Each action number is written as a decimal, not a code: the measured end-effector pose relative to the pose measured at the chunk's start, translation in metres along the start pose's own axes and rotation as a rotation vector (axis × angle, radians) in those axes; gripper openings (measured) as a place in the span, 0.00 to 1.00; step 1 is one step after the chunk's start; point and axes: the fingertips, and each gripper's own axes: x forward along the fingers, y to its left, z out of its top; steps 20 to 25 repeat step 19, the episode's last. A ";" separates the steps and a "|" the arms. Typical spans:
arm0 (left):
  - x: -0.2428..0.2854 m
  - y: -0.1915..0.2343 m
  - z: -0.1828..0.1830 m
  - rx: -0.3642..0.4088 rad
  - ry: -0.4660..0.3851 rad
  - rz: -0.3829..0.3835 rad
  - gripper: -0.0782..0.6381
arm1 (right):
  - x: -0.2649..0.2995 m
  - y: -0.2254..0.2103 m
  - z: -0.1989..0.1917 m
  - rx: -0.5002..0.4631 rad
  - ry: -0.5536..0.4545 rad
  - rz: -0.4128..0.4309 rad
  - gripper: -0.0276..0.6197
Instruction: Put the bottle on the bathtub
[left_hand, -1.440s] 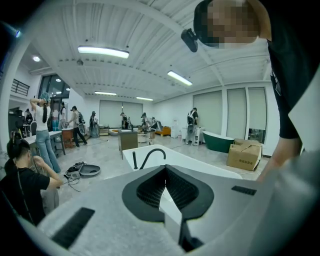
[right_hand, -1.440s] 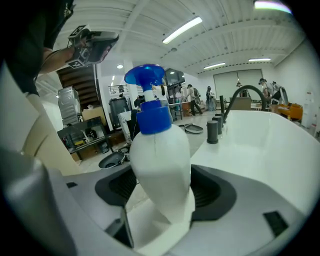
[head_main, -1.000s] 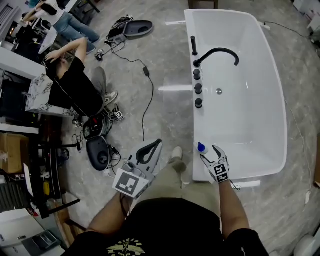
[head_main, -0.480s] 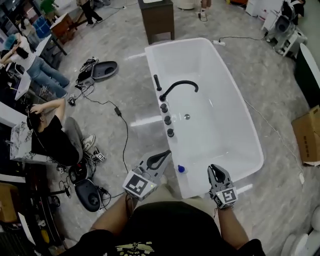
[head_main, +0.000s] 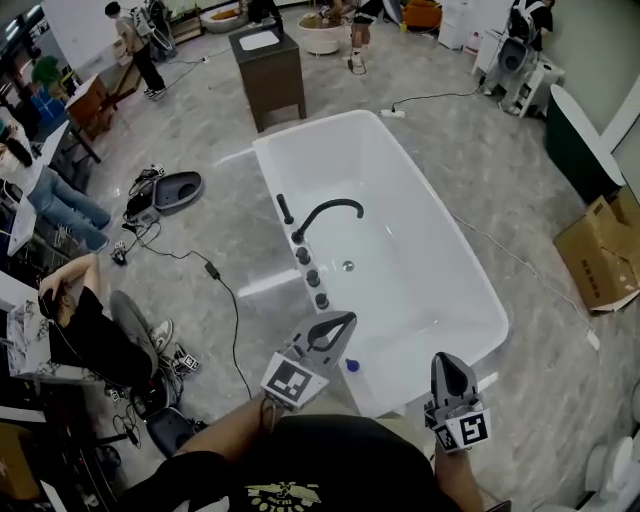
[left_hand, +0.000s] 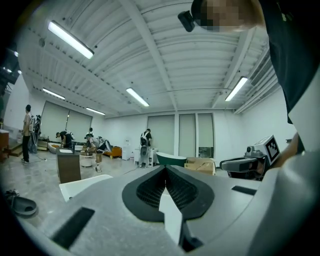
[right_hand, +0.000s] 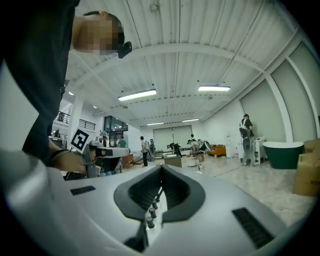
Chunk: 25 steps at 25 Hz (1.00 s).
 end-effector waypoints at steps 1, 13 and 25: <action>0.001 -0.002 0.004 -0.001 -0.008 -0.010 0.12 | -0.003 0.003 0.006 -0.013 -0.003 -0.008 0.06; 0.003 -0.029 0.035 -0.023 -0.034 0.138 0.12 | -0.026 -0.019 0.024 -0.051 0.044 0.110 0.06; -0.061 -0.073 0.087 0.036 -0.068 0.290 0.12 | -0.069 -0.001 0.084 -0.095 0.027 0.186 0.06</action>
